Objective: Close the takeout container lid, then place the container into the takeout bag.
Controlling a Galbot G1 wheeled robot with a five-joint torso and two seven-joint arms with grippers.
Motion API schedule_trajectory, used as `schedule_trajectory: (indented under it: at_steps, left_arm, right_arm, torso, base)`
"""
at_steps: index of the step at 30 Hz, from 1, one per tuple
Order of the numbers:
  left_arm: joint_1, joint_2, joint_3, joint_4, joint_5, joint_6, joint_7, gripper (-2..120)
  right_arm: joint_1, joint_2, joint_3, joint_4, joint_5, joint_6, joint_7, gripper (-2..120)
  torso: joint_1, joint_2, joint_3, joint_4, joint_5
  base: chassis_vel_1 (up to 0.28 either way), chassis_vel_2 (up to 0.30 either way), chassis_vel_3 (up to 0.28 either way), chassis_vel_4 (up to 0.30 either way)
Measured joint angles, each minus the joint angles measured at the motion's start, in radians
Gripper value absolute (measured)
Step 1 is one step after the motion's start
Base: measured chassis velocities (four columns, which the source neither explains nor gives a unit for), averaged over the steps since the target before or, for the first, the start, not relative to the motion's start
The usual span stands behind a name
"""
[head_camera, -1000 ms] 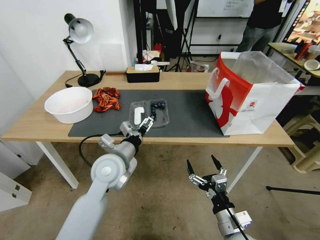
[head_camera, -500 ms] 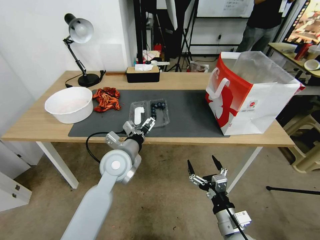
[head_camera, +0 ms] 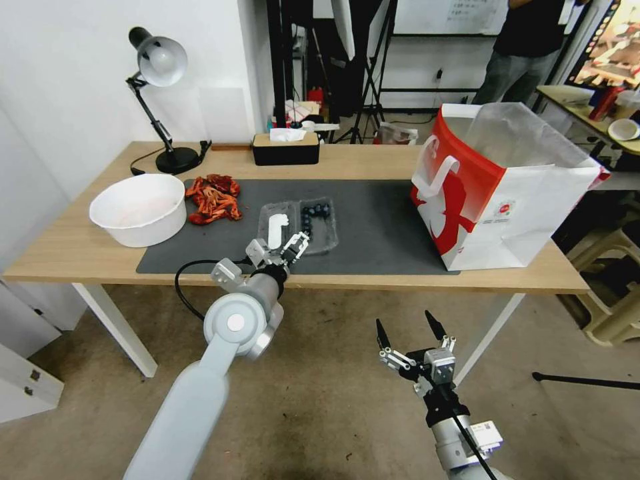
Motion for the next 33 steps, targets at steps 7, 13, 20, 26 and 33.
schedule_trajectory:
  at_steps: [7, 13, 20, 26, 33]
  left_arm:
    - [-0.007, -0.003, 0.000, 0.013, 0.004, -0.003, -0.012, 100]
    - [-0.001, -0.004, -0.002, 0.017, 0.030, -0.073, 0.067, 100]
    - [0.011, -0.002, 0.002, 0.002, 0.083, -0.132, 0.171, 100]
    - [0.023, 0.001, 0.012, -0.001, 0.139, -0.187, 0.277, 100]
    - [-0.001, 0.012, 0.047, -0.003, 0.157, -0.156, 0.350, 100]
  right_arm:
    - [-0.002, -0.003, 0.001, 0.005, 0.001, 0.000, 0.003, 100]
    - [-0.012, 0.003, 0.001, -0.004, -0.007, 0.006, 0.003, 100]
    - [-0.015, 0.006, -0.002, -0.007, -0.014, 0.012, 0.002, 100]
    - [-0.020, 0.009, -0.006, -0.006, -0.023, 0.016, 0.002, 100]
    - [-0.027, 0.009, -0.004, 0.001, -0.022, 0.017, -0.002, 100]
  torso:
    - [0.000, 0.000, 0.000, 0.0000, 0.0000]
    - [0.000, 0.000, 0.000, 0.0000, 0.0000]
    - [0.000, 0.000, 0.000, 0.0000, 0.0000]
    - [0.000, 0.000, 0.000, 0.0000, 0.0000]
    - [0.000, 0.000, 0.000, 0.0000, -0.0001]
  base:
    - [0.000, 0.000, 0.000, 0.000]
    - [0.000, 0.000, 0.000, 0.000]
    - [0.000, 0.000, 0.000, 0.000]
    - [0.000, 0.000, 0.000, 0.000]
    - [0.000, 0.000, 0.000, 0.000]
